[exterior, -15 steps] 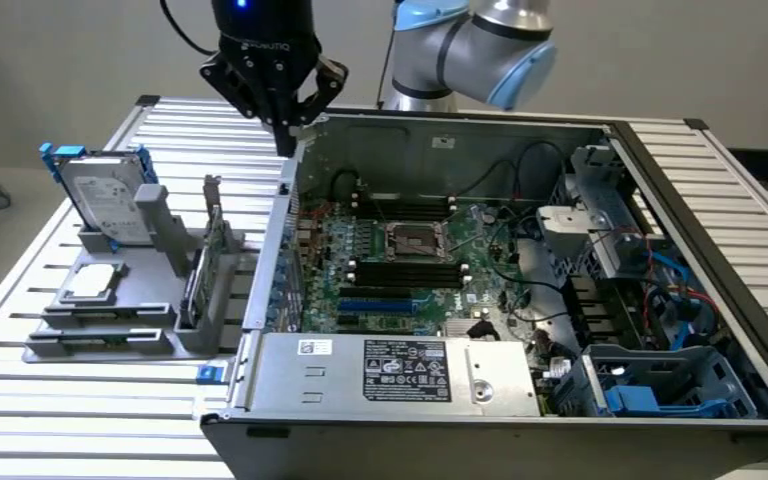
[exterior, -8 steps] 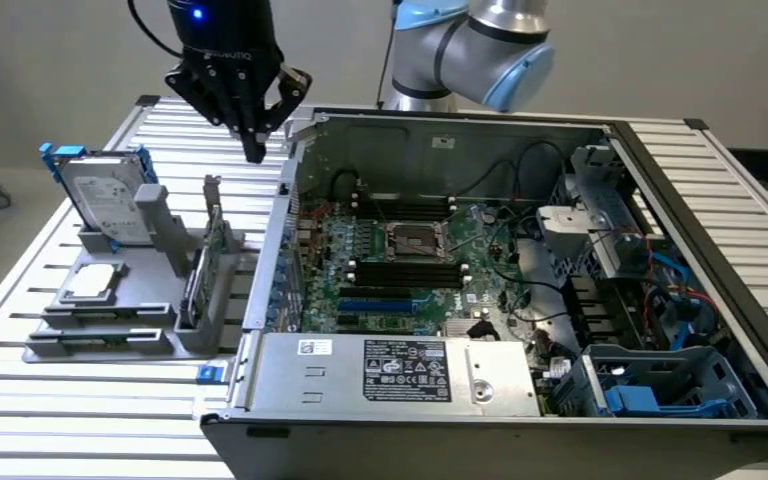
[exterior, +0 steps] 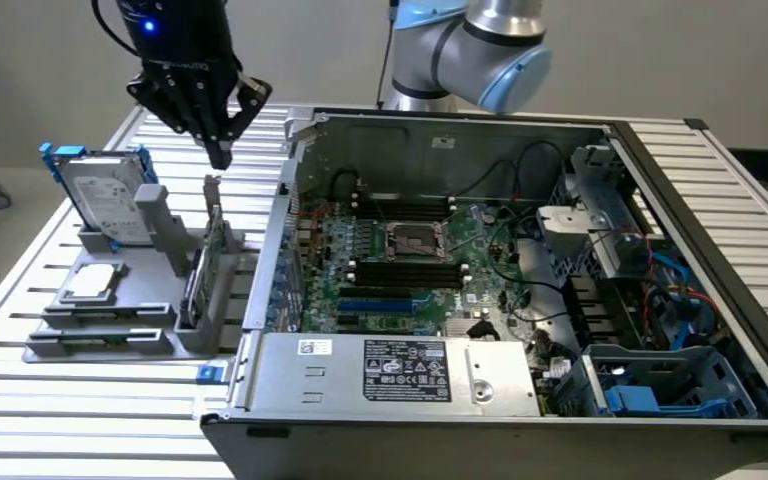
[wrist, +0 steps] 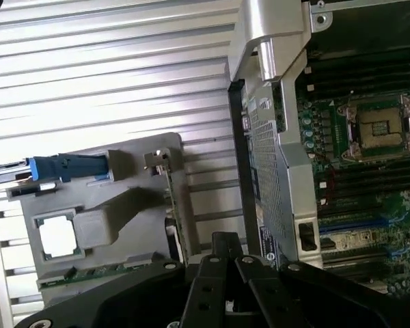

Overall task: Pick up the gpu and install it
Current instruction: 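Reach for the gpu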

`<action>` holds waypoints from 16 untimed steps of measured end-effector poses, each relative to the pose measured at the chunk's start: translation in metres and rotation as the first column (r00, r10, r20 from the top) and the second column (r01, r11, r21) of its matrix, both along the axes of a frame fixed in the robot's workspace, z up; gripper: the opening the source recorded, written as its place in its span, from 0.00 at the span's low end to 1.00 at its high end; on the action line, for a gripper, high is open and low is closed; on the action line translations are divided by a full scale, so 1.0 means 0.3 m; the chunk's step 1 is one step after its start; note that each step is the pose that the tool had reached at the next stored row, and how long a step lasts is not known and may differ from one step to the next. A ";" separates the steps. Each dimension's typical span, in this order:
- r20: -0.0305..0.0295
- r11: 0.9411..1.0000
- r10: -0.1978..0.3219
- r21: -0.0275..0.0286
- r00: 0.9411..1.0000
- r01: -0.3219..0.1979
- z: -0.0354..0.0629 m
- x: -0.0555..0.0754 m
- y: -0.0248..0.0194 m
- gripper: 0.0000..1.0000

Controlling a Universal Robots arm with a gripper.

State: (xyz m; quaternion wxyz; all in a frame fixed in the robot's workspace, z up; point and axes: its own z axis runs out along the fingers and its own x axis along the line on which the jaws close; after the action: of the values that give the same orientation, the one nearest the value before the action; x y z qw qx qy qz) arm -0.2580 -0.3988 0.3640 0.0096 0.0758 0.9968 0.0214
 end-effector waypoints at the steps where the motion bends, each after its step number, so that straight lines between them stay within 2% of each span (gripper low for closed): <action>1: 0.000 1.000 0.000 0.000 1.000 0.000 -0.004 -0.015 0.000 0.11; 7: 0.000 1.000 0.001 -0.003 1.000 -0.001 -0.027 -0.099 0.000 0.11; 10: -0.001 1.000 0.010 -0.005 1.000 -0.010 -0.032 -0.108 0.000 0.11; 16: -0.010 0.997 0.079 -0.005 0.997 -0.079 -0.038 -0.108 0.000 0.11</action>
State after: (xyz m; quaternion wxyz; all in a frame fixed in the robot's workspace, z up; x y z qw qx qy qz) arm -0.2904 -0.3988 0.3525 0.0041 0.0364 0.9992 0.0188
